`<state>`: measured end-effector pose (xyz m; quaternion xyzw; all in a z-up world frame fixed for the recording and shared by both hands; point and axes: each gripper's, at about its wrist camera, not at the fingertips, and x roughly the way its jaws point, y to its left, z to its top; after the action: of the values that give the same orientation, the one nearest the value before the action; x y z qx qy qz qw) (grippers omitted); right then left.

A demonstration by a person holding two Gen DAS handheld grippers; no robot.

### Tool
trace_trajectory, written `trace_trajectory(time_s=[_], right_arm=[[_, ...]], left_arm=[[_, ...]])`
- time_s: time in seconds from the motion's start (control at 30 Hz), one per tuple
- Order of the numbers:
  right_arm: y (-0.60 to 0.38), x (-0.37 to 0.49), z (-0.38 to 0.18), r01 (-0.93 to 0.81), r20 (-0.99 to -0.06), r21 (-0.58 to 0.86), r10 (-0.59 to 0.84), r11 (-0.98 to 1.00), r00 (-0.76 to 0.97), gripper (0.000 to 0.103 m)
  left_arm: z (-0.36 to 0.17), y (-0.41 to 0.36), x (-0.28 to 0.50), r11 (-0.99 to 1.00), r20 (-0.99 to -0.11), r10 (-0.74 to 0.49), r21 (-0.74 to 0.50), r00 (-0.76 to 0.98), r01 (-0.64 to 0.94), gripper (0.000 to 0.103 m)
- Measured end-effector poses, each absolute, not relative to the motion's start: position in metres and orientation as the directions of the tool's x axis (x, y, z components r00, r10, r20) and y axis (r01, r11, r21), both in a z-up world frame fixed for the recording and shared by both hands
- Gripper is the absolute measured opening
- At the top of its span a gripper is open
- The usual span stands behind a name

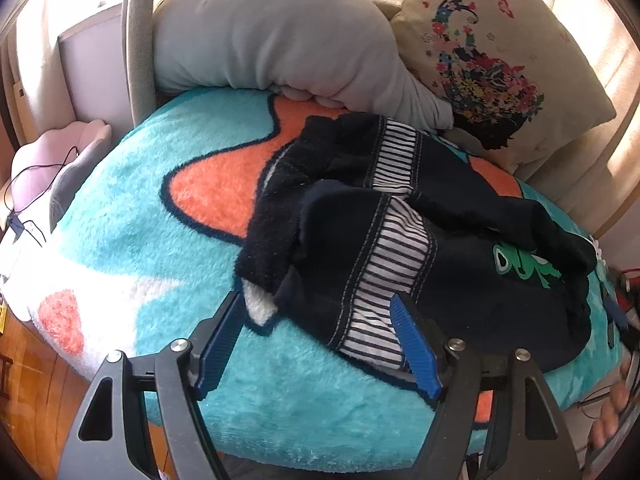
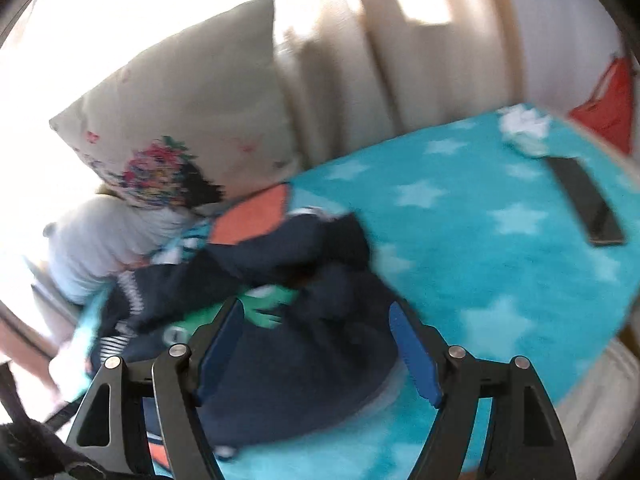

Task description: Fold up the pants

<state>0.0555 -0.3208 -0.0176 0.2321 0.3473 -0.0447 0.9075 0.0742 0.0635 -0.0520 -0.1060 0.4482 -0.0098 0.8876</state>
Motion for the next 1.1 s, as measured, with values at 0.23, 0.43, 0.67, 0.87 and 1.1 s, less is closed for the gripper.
trace_trajectory(time_s=[0.23, 0.43, 0.67, 0.87, 1.1], right_arm=[[-0.344, 0.137, -0.042, 0.31, -0.753, 0.421, 0.138, 0.852, 0.644, 0.049], [-0.332, 0.129, -0.024, 0.235, -0.713, 0.39, 0.131, 0.89, 0.689, 0.014], [-0.324, 0.118, -0.006, 0.162, -0.66, 0.387, 0.15, 0.908, 0.736, 0.012], [-0.324, 0.085, 0.016, 0.112, -0.571, 0.391, 0.146, 0.914, 0.808, 0.012], [-0.324, 0.038, -0.016, 0.08, -0.57, 0.433, 0.204, 0.898, 0.796, 0.012]], left_arm=[[-0.049, 0.062, 0.085, 0.977, -0.793, -0.119, -0.201, 0.598, -0.071, 0.074], [-0.051, 0.061, 0.094, 0.973, -0.803, -0.129, -0.217, 0.582, -0.084, 0.074], [-0.037, 0.037, 0.093, 0.978, -0.777, -0.171, -0.209, 0.606, 0.009, 0.081], [-0.035, 0.036, 0.097, 0.955, -0.777, -0.254, -0.296, 0.576, 0.021, 0.081], [-0.022, 0.015, 0.116, 0.915, -0.764, -0.368, -0.4, 0.53, 0.059, 0.081]])
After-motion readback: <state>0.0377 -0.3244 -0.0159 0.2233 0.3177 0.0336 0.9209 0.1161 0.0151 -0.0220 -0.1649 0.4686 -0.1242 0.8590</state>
